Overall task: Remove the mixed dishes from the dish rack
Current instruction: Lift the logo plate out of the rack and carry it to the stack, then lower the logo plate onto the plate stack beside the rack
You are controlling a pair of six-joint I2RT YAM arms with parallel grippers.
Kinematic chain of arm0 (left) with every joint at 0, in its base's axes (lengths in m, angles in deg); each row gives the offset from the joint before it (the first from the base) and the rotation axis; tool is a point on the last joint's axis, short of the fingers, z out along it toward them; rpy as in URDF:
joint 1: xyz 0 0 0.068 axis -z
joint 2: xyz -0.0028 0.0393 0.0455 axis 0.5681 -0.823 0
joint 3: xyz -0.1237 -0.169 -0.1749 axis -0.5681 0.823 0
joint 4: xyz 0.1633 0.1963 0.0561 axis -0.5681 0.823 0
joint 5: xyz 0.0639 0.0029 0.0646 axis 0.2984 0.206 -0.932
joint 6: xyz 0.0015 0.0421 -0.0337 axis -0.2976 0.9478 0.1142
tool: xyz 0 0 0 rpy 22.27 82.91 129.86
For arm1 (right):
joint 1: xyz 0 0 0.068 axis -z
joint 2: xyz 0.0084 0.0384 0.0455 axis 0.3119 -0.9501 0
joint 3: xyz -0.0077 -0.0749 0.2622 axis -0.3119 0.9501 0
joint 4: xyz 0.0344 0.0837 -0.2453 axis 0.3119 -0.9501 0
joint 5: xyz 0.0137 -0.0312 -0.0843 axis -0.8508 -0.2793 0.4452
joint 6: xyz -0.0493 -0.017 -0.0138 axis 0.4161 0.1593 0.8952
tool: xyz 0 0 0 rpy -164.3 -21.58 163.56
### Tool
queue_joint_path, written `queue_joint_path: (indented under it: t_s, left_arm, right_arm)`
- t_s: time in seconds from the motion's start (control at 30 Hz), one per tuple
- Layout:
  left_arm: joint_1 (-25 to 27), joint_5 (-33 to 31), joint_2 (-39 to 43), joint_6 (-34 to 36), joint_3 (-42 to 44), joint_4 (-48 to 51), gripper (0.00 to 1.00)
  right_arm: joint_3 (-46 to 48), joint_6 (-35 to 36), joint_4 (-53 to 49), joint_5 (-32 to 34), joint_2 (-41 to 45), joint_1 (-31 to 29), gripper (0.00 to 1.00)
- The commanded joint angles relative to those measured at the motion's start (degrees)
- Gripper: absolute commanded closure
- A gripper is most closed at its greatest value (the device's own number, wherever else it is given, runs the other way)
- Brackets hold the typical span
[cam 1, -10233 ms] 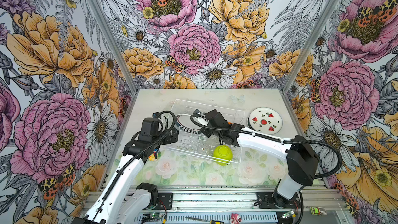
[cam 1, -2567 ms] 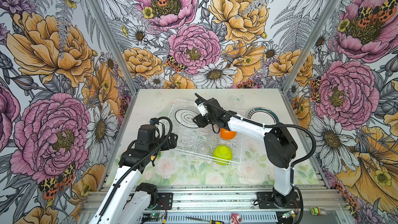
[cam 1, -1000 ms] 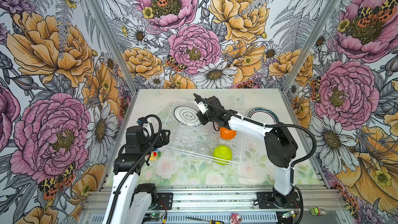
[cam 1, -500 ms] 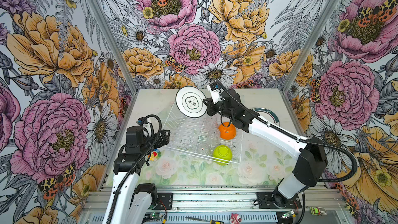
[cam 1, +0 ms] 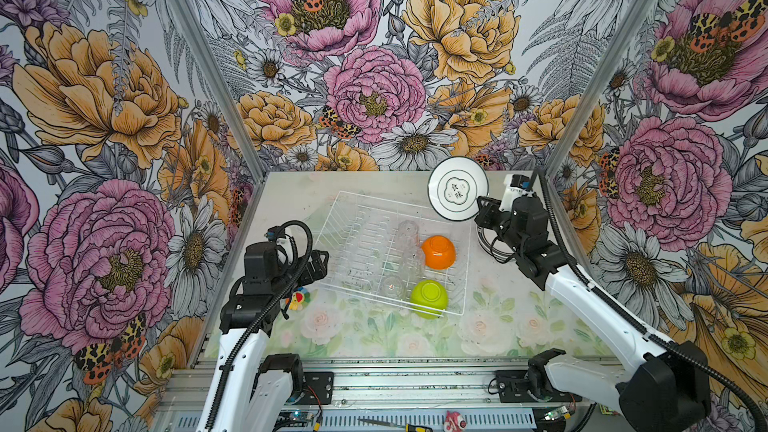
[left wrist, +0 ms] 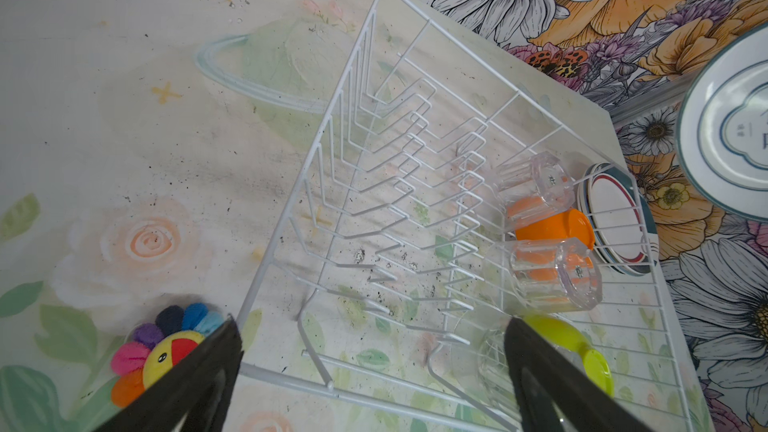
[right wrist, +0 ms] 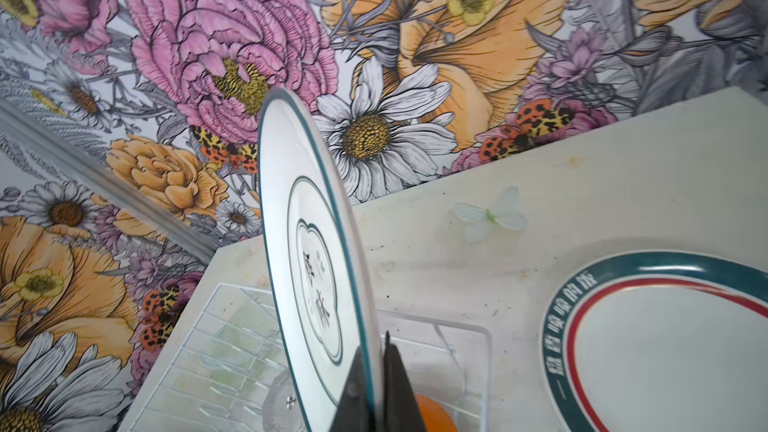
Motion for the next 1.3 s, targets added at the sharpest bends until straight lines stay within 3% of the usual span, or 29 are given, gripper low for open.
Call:
queue_joint_path:
  t_s: [0.0, 0.27, 0.5, 1.0, 1.27]
  left_arm:
    - [-0.1, 1.2, -0.2, -0.2, 0.7, -1.8, 0.01]
    - [0.0, 0.8, -0.8, -0.1, 0.8, -1.6, 0.01]
    - [0.2, 0.7, -0.7, -0.2, 0.7, -1.6, 0.01]
    - [0.7, 0.7, -0.7, -0.1, 0.7, -1.6, 0.01]
    - [1.1, 0.2, -0.2, -0.1, 0.7, -1.6, 0.01]
  right_arm:
    - [4.3, -7.5, 3.1, 1.8, 5.4, 4.5, 1.00]
    - [12.2, -15.9, 2.3, 2.5, 11.3, 16.4, 1.00]
    - [11.0, -19.5, 0.9, -6.6, 2.0, 24.8, 1.00]
    - [7.7, -24.5, 9.3, -13.8, -14.7, 26.5, 1.00]
    - [8.8, -25.7, 10.1, -13.1, -18.3, 26.5, 1.00]
